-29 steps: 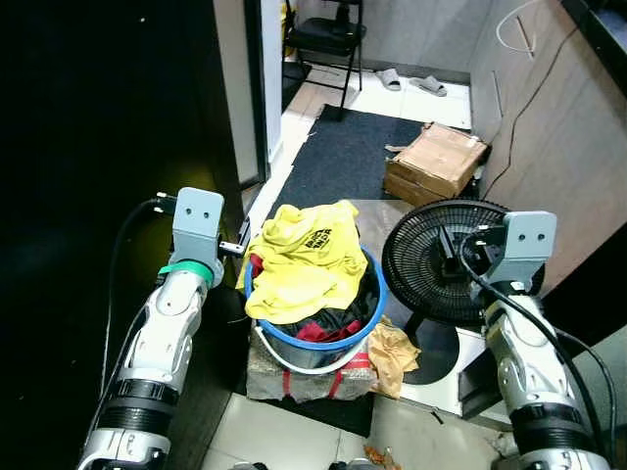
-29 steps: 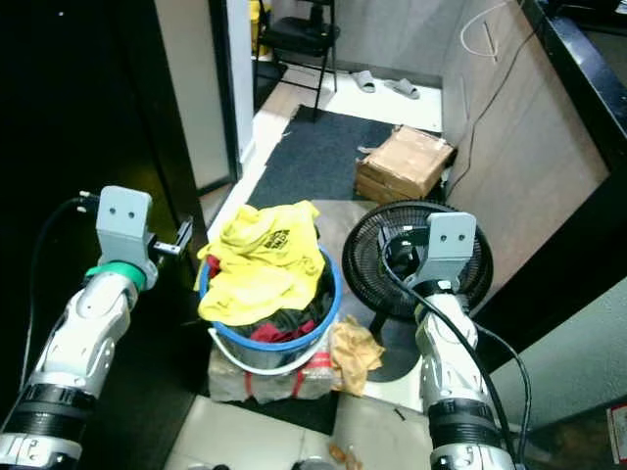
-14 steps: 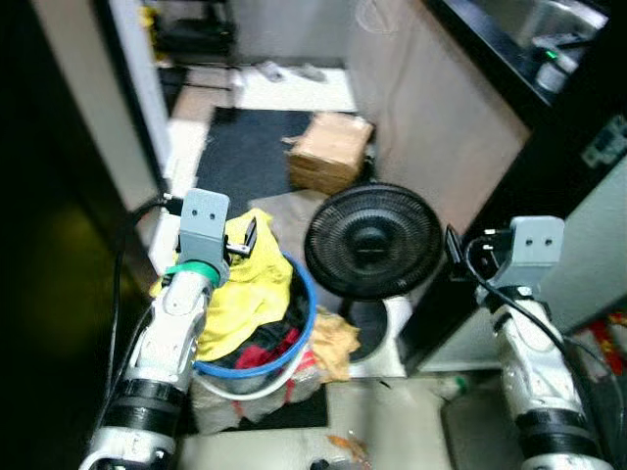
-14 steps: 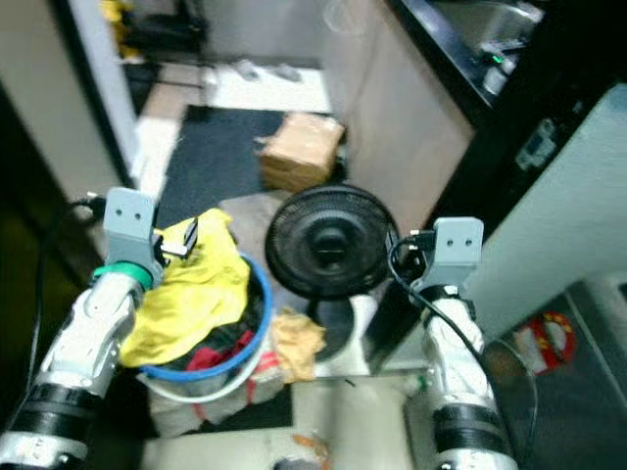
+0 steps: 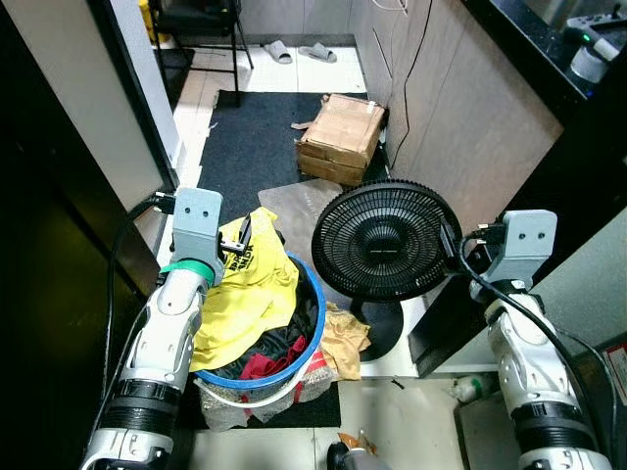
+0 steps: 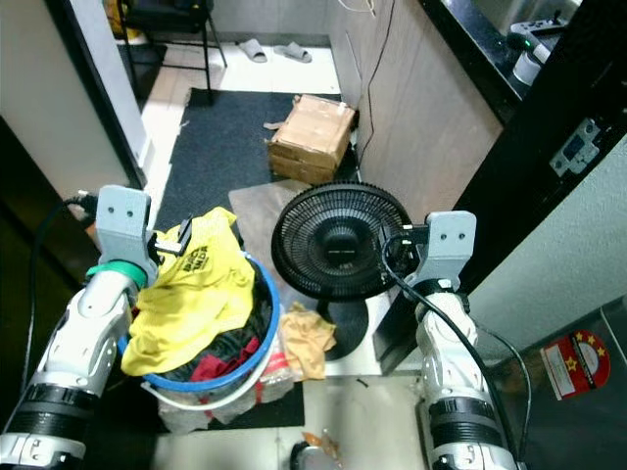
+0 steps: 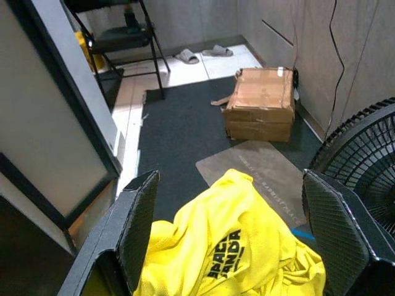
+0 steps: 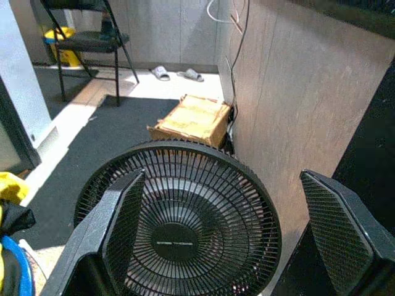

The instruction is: Clothes washing

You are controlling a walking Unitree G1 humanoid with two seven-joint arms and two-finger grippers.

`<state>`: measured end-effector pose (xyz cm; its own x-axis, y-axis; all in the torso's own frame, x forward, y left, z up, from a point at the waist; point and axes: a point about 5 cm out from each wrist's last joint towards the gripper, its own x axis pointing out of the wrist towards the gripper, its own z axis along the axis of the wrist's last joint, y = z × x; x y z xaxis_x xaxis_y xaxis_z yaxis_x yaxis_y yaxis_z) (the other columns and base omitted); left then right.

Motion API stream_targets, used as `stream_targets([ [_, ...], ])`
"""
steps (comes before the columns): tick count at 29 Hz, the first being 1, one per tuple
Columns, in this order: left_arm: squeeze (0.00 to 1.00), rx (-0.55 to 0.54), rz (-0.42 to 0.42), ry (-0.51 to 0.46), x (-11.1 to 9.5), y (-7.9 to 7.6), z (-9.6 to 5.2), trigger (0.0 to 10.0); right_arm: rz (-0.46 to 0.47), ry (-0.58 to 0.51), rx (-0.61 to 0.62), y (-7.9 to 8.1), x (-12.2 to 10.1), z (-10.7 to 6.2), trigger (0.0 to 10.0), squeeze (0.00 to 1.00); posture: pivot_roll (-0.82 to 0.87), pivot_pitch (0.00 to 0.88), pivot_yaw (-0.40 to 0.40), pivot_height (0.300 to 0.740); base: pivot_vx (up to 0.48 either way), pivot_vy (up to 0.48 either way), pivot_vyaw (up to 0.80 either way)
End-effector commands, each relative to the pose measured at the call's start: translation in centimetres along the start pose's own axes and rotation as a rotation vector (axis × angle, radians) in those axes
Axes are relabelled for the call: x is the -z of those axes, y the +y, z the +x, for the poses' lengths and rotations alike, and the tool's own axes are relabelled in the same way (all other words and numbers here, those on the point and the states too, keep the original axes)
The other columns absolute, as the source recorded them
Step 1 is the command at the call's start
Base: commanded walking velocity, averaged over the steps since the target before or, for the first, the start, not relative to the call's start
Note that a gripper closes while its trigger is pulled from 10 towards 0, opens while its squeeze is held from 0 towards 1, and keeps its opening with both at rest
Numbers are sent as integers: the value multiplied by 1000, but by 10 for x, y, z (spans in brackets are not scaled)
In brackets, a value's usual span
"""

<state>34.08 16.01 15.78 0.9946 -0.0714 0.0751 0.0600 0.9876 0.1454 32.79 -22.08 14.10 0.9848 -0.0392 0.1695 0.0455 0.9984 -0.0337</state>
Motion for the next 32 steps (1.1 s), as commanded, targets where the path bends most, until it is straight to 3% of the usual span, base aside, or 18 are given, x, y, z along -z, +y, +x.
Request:
stream_targets([
  [1, 0, 2, 5, 28, 7, -1, -2, 10000, -7, 0, 4, -2, 1, -3, 10000, 0, -71, 67, 29, 740, 0, 0, 0],
  [7, 0, -2, 29, 54, 11, -1, -2, 10000, -27, -22, -14, 1, -4, 0, 10000, 0, -69, 69, 29, 740, 0, 0, 0],
  [8, 0, -23, 50, 85, 16, 2, -3, 10000, -93, -94, -51, 4, -25, 12, 10000, 0, -60, 64, 21, 740, 0, 0, 0],
  [11, 0, -40, 49, 86, 17, 5, -5, 10000, -124, -140, -66, 5, -40, 20, 10000, 0, -57, 63, 17, 740, 0, 0, 0],
  [15, 0, -78, -4, 53, 10, 11, -8, 10000, -93, -169, -113, 12, -57, 34, 10000, 0, -39, 55, -15, 740, 0, 0, 0],
  [21, 0, -98, -13, 22, 3, 16, -13, 10000, -58, -141, -119, 16, -51, 37, 10000, 0, -7, 54, -42, 740, 0, 0, 0],
  [26, 0, -154, -13, 16, 5, 26, -25, 10000, -15, -97, -153, 33, -41, 42, 10000, 0, 21, 52, -78, 740, 0, 0, 0],
  [32, 0, -177, 18, 17, 7, 30, -24, 10000, -13, -87, -167, 35, -40, 44, 10000, 0, 30, 69, -90, 740, 0, 0, 0],
])
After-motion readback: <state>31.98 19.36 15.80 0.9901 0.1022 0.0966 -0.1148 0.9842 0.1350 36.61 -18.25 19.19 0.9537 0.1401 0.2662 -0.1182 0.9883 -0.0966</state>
